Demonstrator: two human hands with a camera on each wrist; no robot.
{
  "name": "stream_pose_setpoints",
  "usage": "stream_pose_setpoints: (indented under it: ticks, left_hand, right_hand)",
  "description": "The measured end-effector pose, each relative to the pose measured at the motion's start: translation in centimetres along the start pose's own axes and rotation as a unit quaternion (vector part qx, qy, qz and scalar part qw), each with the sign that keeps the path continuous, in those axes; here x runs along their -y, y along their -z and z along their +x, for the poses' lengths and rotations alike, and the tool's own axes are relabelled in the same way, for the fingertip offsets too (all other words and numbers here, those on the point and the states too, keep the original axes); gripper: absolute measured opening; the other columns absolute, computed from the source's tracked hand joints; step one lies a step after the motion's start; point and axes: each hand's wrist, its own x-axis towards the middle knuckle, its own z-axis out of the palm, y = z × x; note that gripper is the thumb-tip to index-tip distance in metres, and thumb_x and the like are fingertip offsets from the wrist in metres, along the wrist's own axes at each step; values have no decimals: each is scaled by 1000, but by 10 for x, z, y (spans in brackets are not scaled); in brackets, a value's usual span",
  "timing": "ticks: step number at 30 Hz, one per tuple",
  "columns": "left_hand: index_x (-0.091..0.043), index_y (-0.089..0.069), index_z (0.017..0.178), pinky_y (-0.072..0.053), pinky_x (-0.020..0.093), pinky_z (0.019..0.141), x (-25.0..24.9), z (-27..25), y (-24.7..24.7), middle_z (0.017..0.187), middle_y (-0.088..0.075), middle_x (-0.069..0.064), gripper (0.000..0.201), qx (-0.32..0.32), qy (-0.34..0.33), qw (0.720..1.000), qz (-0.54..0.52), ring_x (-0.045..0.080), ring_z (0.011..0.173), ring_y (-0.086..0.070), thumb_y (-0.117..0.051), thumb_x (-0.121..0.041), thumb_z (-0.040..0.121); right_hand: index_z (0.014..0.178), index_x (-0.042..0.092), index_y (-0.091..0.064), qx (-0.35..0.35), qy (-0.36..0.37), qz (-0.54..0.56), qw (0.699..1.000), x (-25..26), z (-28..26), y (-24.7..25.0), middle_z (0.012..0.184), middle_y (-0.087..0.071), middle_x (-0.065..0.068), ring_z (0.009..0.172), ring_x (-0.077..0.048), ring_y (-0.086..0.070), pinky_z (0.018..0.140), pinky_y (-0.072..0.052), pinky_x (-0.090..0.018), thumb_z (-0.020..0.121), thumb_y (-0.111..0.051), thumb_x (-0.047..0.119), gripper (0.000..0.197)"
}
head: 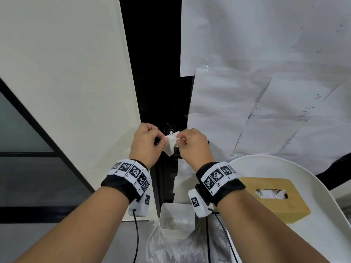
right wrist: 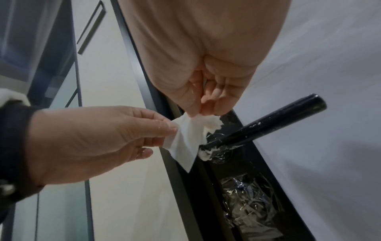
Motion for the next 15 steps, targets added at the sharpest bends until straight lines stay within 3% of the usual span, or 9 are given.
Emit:
stream_pose_setpoints:
  ticks: [2,5,10,12,15]
  left_hand:
    - [-16,-66,85,-44,20,73,-2,3,-3,102,-46,-9,7,-2,5,1000,14,10,83,-52,-69,-23,86]
    - [-13,-66,85,-48,24,70,-3,6,-8,98,-49,-6,6,3,24,999,33,11,76,-52,-65,-18,88]
    - [-11,-64,88,-39,20,65,-1,10,-19,91,-53,2,3,-9,47,998,27,16,73,-53,-63,-14,87]
    - [-11,-63,89,-42,22,65,-1,10,-24,85,-55,4,3,-12,48,999,14,17,72,-53,-63,-10,86]
    - [-14,-70,93,-48,23,69,-1,7,-33,86,-61,6,16,-4,41,999,-9,16,73,-57,-60,-5,86]
  right_hand:
    - [106,10,-65,-15,17,-37,999,-1,0,0,100,-55,-8,84,-22,-60,74,-51,-30,89,-53,10,20]
    - [103,7,-66,-23,17,-102,994,-9,0,0,95,-50,-9,82,-26,-54,68,-51,-37,86,-52,2,23]
    - [100,9,-67,12,31,-213,976,-23,-1,7,99,-55,-7,90,-27,-48,70,-42,-33,76,-49,-5,33]
    - [101,12,-66,39,36,-258,965,-24,-5,11,102,-57,-4,93,-27,-48,70,-34,-31,74,-44,-4,38]
    - [104,14,-65,56,41,-268,961,-25,-8,14,104,-57,-4,93,-26,-50,69,-33,-32,72,-43,-3,42]
